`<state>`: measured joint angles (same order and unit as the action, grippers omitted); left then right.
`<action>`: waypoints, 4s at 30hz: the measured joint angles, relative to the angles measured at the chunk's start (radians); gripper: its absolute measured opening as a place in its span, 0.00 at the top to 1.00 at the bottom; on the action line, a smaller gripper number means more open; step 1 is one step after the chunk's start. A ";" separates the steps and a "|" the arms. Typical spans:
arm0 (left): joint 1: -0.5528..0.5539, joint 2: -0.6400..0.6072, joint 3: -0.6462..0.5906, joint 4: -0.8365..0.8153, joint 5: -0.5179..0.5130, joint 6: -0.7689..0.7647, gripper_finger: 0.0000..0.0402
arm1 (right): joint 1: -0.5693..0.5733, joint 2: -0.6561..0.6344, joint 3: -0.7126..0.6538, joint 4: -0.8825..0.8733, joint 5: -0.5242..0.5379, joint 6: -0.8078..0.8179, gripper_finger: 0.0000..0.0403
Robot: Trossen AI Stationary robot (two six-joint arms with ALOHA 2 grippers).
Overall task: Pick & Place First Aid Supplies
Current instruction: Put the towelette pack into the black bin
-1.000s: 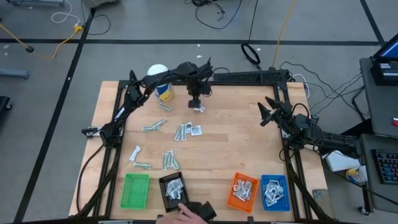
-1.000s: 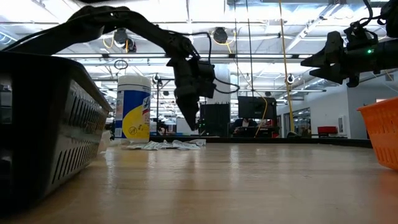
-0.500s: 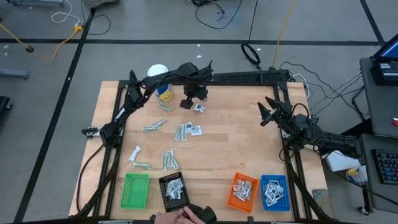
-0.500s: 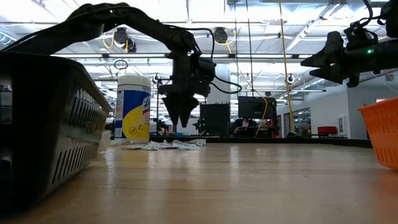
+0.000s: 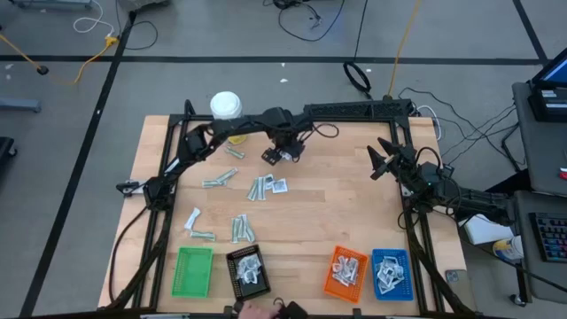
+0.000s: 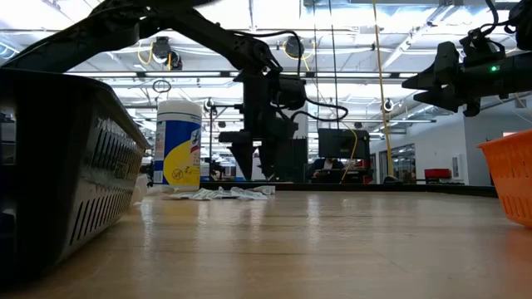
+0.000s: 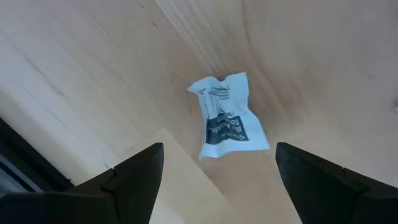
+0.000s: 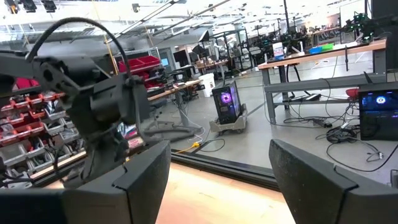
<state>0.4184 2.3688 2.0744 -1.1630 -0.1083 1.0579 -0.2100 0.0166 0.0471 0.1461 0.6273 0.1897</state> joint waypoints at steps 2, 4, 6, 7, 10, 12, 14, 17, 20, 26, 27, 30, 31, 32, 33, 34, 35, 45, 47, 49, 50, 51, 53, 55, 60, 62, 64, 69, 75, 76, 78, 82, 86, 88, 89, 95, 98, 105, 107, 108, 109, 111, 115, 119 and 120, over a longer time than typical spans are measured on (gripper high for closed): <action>-0.006 0.000 -0.023 0.016 -0.028 0.019 0.22 | 0.000 0.000 0.000 0.000 0.000 0.000 0.34; -0.011 0.000 -0.036 0.029 -0.052 0.040 0.23 | 0.000 0.000 0.000 0.000 0.000 0.000 0.34; -0.015 0.000 -0.037 0.039 -0.069 0.056 0.25 | 0.000 0.000 0.000 0.000 0.000 0.000 0.34; -0.016 0.000 -0.036 0.041 -0.077 0.069 0.27 | 0.000 0.000 0.000 0.000 0.000 0.000 0.34; -0.017 0.000 -0.036 0.032 -0.080 0.111 0.29 | 0.000 0.000 0.000 0.000 0.000 0.000 0.34; -0.013 0.000 -0.036 0.030 -0.060 0.144 0.31 | 0.000 0.000 0.000 0.000 0.000 0.000 0.34; -0.002 0.000 -0.036 0.035 -0.024 0.172 0.32 | 0.000 0.000 0.000 0.000 0.000 0.000 0.34; 0.018 0.000 -0.036 0.057 0.022 0.168 0.32 | 0.000 0.000 0.000 0.000 0.000 0.000 0.34; 0.032 0.000 -0.036 0.061 0.035 0.163 0.32 | 0.000 0.000 0.000 0.000 0.000 0.000 0.34; 0.069 0.000 -0.025 0.073 0.136 0.147 0.32 | 0.000 0.000 0.000 0.000 0.000 0.000 0.34; 0.081 0.000 -0.024 0.076 0.154 0.125 0.32 | 0.000 0.000 0.000 0.000 0.000 0.000 0.34; 0.109 0.000 -0.024 0.073 0.241 0.055 0.32 | 0.000 0.000 0.000 0.000 0.000 0.000 0.34; 0.117 0.000 -0.024 0.073 0.278 0.035 0.32 | 0.000 0.000 0.000 0.000 0.000 0.000 0.34; 0.124 0.000 -0.024 0.074 0.313 0.016 0.32 | 0.000 0.000 0.000 0.000 0.000 0.000 0.34; 0.131 0.000 -0.024 0.075 0.345 -0.009 0.32 | 0.000 0.000 0.000 0.000 0.000 0.000 0.34; 0.135 0.000 -0.024 0.076 0.360 -0.038 0.32 | 0.000 0.000 0.000 0.000 0.000 0.000 0.34; 0.139 0.000 -0.024 0.079 0.372 -0.072 0.32 | 0.000 0.000 0.000 0.000 0.000 0.000 0.34; 0.179 0.000 -0.024 0.149 0.407 -0.520 0.32 | 0.000 0.000 0.000 0.000 0.000 0.000 0.34; 0.188 0.001 -0.018 0.153 0.426 -0.602 0.32 | 0.000 0.000 0.000 0.000 0.000 0.000 0.34; 0.199 0.002 0.005 0.147 0.453 -0.710 0.32 | 0.000 0.000 0.000 0.000 0.000 0.000 0.34; 0.203 0.002 0.015 0.148 0.463 -0.783 0.32 | 0.000 0.000 0.000 0.000 0.000 0.000 0.34; 0.207 0.001 0.027 0.149 0.467 -0.865 0.32 | 0.000 0.000 0.000 0.000 0.000 0.000 0.34; 0.212 0.001 0.041 0.151 0.463 -1.042 0.32 | 0.000 0.000 0.000 0.000 0.000 0.000 0.34; 0.214 0.001 0.051 0.152 0.441 -1.209 0.32 | 0.000 0.000 0.000 0.000 0.000 0.000 0.34; 0.205 0.001 0.057 0.148 0.412 -1.421 0.32 | 0.000 0.000 0.000 0.000 0.000 0.000 0.34; 0.194 0.001 0.057 0.140 0.407 -1.483 0.32 | 0.000 0.000 0.000 0.000 0.000 0.000 0.34; 0.183 0.001 0.057 0.131 0.386 -1.545 0.32 | 0.000 0.000 0.000 0.000 0.000 0.000 0.34; 0.143 0.001 0.057 0.063 0.289 -1.684 0.32 | 0.000 0.000 0.000 0.000 0.000 0.000 0.34; 0.118 0.001 0.057 0.052 0.247 -1.888 0.32 | 0.000 0.000 0.000 0.000 0.000 0.000 0.34; 0.116 0.001 0.057 0.043 0.239 -1.920 0.32 | 0.000 0.000 0.000 0.000 0.000 0.000 0.34; 0.116 0.001 0.057 0.029 0.239 -1.979 0.32 | 0.000 0.000 0.000 0.000 0.000 0.000 0.34; 0.116 0.020 0.058 0.004 0.251 -2.059 0.32 | 0.000 0.000 0.000 0.000 0.000 0.000 0.34; 0.110 0.060 0.058 -0.015 0.313 -2.109 0.32 | 0.000 0.000 0.000 0.000 0.000 0.000 0.34; 0.101 0.074 0.062 -0.022 0.300 -2.115 0.32 | 0.000 0.000 0.000 0.000 0.000 0.000 0.34; 0.099 0.074 0.062 -0.020 0.298 -2.117 0.32 | 0.000 0.000 0.000 0.001 0.000 0.000 0.34; 0.113 0.068 0.068 -0.010 0.311 -2.134 0.32 | 0.000 0.000 0.000 0.000 0.000 0.000 0.34; 0.121 0.069 0.067 -0.014 0.344 -2.131 0.32 | 0.000 0.000 0.000 0.001 0.000 0.000 0.34; 0.120 0.068 0.067 -0.074 0.453 -2.135 0.32 | 0.000 0.000 0.000 0.001 0.000 0.000 0.34; 0.112 0.068 0.052 -0.091 0.434 -2.160 0.32 | 0.000 0.000 0.000 0.001 0.000 0.000 0.34; 0.107 0.068 0.041 -0.097 0.427 -2.184 0.32 | 0.000 0.000 0.000 0.001 0.000 0.000 0.34; 0.102 0.068 0.032 -0.099 0.429 -2.205 0.32 | 0.000 0.000 0.000 0.001 0.000 0.000 0.34; 0.096 0.068 0.014 -0.090 0.438 -2.261 0.32 | 0.000 0.000 0.000 0.001 0.000 0.000 0.34; 0.093 0.068 0.001 -0.021 0.483 -2.397 0.32 | 0.000 0.000 0.000 0.001 0.000 0.000 0.34; 0.093 0.067 -0.013 -0.009 0.495 -2.423 0.32 | 0.000 0.000 0.000 0.000 0.000 0.000 0.34; 0.091 0.067 -0.016 -0.004 0.490 -2.429 0.32 | 0.000 0.000 0.000 0.000 0.000 0.000 0.34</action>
<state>0.5095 2.4359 2.0586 -1.1671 0.3820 -1.3712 -0.2097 0.0162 0.0471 0.1463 0.6271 0.1898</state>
